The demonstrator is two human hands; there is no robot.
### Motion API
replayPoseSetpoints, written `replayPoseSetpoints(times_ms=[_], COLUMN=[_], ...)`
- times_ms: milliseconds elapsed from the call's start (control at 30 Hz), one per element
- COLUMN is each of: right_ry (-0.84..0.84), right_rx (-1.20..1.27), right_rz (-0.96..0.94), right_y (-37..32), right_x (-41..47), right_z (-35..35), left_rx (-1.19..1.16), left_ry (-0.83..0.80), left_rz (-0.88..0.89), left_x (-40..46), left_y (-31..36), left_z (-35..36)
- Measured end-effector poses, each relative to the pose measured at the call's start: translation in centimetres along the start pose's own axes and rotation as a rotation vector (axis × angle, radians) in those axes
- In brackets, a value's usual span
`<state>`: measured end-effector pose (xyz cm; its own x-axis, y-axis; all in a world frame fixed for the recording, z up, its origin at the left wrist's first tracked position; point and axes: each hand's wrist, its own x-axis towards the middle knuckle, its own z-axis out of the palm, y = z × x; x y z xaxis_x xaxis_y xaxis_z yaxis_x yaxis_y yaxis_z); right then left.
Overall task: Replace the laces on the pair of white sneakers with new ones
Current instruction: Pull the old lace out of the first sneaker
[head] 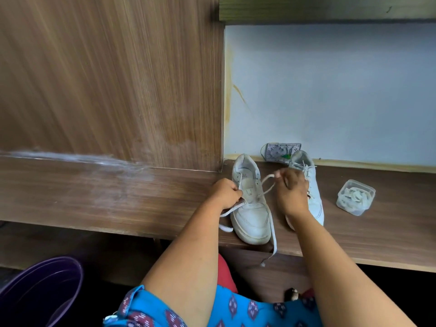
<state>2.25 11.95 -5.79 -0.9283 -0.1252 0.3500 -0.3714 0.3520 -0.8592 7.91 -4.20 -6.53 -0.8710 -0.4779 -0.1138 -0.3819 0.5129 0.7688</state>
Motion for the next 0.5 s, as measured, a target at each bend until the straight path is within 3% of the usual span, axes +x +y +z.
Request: replayPoseSetpoints(times_ms=[100, 167, 233, 333, 433, 500], right_ry=[-0.252, -0.422, -0.453, -0.385, -0.166, -0.127], right_rx=[-0.486, -0.760, -0.897, -0.839, -0.554, -0.547], right_rz=[-0.289, -0.375, -0.414, -0.358, -0.187, -0.274], right_y=[-0.2, 0.0, -0.1, 0.1, -0.5, -0.9], right_x=[-1.3, -2.0, -2.2, -1.8, -0.8, -0.5], right_z=[0.6, 1.9, 2.5, 2.3, 0.6, -0.2], left_rx=[0.042, 0.076, 0.077, 0.087, 0.061, 0.049], left_ry=[0.029, 0.041, 0.043, 0.034, 0.004, 0.000], left_rz=[0.004, 0.008, 0.008, 0.005, 0.007, 0.007], left_x=[-0.2, -0.4, -0.4, -0.3, -0.1, -0.2], left_y=[0.0, 0.1, 0.2, 0.2, 0.1, 0.1], left_z=[0.0, 0.0, 0.0, 0.0, 0.1, 0.0])
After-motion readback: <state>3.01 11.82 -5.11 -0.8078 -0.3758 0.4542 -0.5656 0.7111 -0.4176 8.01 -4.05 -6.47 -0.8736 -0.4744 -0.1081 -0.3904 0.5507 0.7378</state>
